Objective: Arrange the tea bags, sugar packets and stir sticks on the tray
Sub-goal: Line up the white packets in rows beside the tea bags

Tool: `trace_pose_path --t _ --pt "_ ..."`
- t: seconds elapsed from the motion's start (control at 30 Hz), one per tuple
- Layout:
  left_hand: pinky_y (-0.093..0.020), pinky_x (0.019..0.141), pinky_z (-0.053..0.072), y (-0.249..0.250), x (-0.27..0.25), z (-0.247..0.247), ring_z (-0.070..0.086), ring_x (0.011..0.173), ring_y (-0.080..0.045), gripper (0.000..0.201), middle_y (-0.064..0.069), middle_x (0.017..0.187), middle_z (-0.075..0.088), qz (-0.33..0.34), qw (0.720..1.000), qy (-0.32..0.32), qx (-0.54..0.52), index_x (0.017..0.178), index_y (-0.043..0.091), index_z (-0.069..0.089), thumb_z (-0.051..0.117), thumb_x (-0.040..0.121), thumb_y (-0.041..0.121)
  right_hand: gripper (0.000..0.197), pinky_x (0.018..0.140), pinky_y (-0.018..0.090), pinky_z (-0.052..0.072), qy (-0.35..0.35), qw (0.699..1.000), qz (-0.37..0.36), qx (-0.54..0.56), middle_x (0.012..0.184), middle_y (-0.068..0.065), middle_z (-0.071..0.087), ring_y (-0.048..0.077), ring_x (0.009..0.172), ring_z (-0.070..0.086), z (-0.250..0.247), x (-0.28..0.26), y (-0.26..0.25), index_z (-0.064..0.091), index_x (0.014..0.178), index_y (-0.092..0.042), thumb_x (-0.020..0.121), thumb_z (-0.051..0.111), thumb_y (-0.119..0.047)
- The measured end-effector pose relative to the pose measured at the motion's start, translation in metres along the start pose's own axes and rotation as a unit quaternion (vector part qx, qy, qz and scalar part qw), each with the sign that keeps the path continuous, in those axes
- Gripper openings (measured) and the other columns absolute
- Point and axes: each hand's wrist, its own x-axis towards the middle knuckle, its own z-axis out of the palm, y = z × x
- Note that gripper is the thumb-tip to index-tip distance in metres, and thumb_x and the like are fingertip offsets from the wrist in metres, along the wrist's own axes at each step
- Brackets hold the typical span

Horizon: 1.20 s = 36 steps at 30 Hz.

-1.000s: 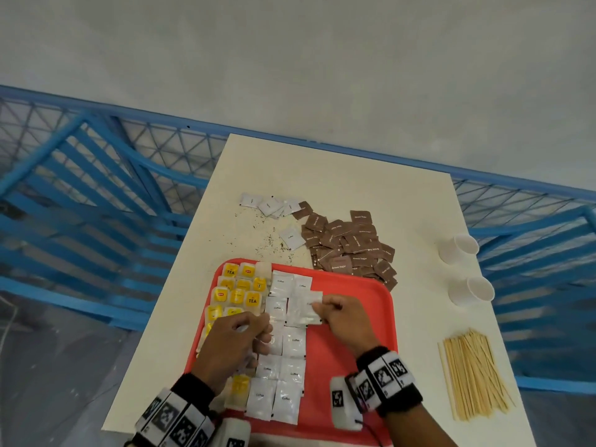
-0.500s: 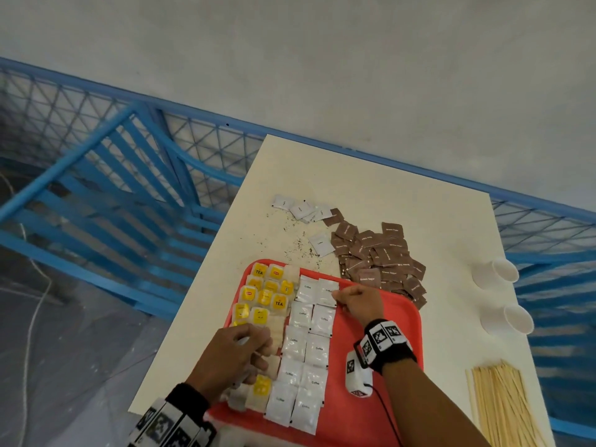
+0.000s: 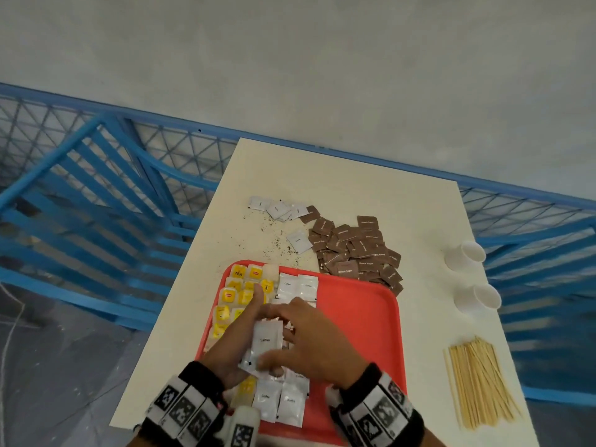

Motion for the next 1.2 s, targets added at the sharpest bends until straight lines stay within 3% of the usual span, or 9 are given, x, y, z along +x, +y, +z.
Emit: trace_pose_path --t 0.17,0.3,0.4,0.53,0.63,0.8,0.87,1.0,1.2 --pt "-0.030 0.047 0.053 -0.010 -0.004 0.020 0.068 0.062 -0.033 0.073 -0.027 0.099 0.070 0.009 0.992 -0.043 0.120 0.116 0.015 0.071 0.033 0.089 0.071 0.016 0.062 0.013 0.030 0.110 0.994 -0.003 0.026 0.071 -0.008 0.056 0.000 0.066 0.045 0.000 -0.014 0.024 0.070 0.082 -0.026 0.078 0.076 -0.040" --pt "-0.027 0.045 0.050 -0.016 -0.006 0.023 0.064 0.054 -0.029 0.057 -0.019 0.098 0.074 0.067 0.965 -0.003 0.255 0.126 0.009 0.058 0.061 0.093 0.055 0.024 0.055 0.016 0.037 0.059 0.991 0.037 0.119 0.063 -0.010 0.057 -0.003 0.053 0.050 -0.020 -0.030 0.037 0.066 0.079 -0.003 0.094 0.065 -0.022" --pt "-0.029 0.045 0.051 -0.018 -0.006 0.022 0.066 0.055 -0.028 0.046 -0.014 0.088 0.076 0.105 0.938 0.057 0.327 0.125 0.005 0.055 0.066 0.094 0.036 0.046 0.053 0.026 0.036 0.032 0.985 0.051 0.161 0.059 0.013 0.058 -0.005 0.049 0.053 -0.033 -0.038 0.045 0.059 0.079 0.012 0.089 0.073 -0.031" --pt "-0.030 0.048 0.048 -0.016 -0.009 0.023 0.066 0.053 -0.031 0.035 -0.011 0.083 0.076 0.146 0.916 0.094 0.363 0.092 0.000 0.065 0.073 0.086 0.034 0.051 0.055 0.028 0.030 0.032 0.980 0.074 0.182 0.059 0.015 0.054 0.010 0.052 0.040 -0.041 -0.039 0.054 0.057 0.068 0.004 0.077 0.082 -0.040" --pt "-0.028 0.048 0.048 -0.016 -0.010 0.024 0.065 0.053 -0.031 0.031 -0.008 0.087 0.076 0.148 0.917 0.080 0.363 0.088 0.007 0.073 0.071 0.087 0.038 0.035 0.058 0.030 0.033 0.062 0.967 0.083 0.233 0.062 -0.002 0.055 0.013 0.059 0.040 -0.041 -0.034 0.052 0.068 0.075 -0.011 0.074 0.083 -0.043" --pt "-0.026 0.046 0.045 -0.017 -0.015 0.027 0.060 0.044 -0.021 0.028 -0.002 0.062 0.072 0.150 0.915 0.067 0.368 0.082 0.006 0.076 0.069 0.089 0.032 0.041 0.068 0.033 0.043 0.071 0.948 0.046 0.305 0.082 0.020 0.070 0.015 0.072 0.057 -0.024 -0.026 0.039 0.073 0.090 -0.002 0.082 0.077 -0.043" --pt "-0.024 0.045 0.043 -0.017 -0.016 0.025 0.057 0.042 -0.018 0.029 -0.001 0.056 0.068 0.149 0.919 0.069 0.360 0.081 0.002 0.076 0.069 0.090 0.029 0.031 0.064 0.022 0.042 0.111 0.929 0.070 0.347 0.072 0.003 0.067 0.007 0.065 0.055 -0.021 -0.022 0.039 0.074 0.083 -0.007 0.086 0.074 -0.038" --pt "-0.024 0.044 0.041 -0.019 -0.016 0.016 0.055 0.042 -0.018 0.026 0.000 0.060 0.071 0.136 0.938 0.098 0.304 0.085 0.002 0.076 0.069 0.091 0.026 0.032 0.054 0.017 0.039 0.182 0.871 0.130 0.437 0.073 -0.002 0.066 0.005 0.059 0.050 -0.026 -0.022 0.043 0.075 0.087 -0.010 0.082 0.071 -0.041" --pt "-0.023 0.043 0.040 -0.024 -0.007 0.002 0.060 0.048 -0.020 0.027 -0.007 0.094 0.078 0.085 0.955 0.118 0.260 0.092 0.007 0.074 0.070 0.089 0.033 0.022 0.054 0.017 0.041 0.121 0.899 0.156 0.390 0.063 -0.001 0.064 0.005 0.054 0.052 0.006 -0.029 0.042 0.072 0.081 -0.004 0.085 0.077 -0.025"
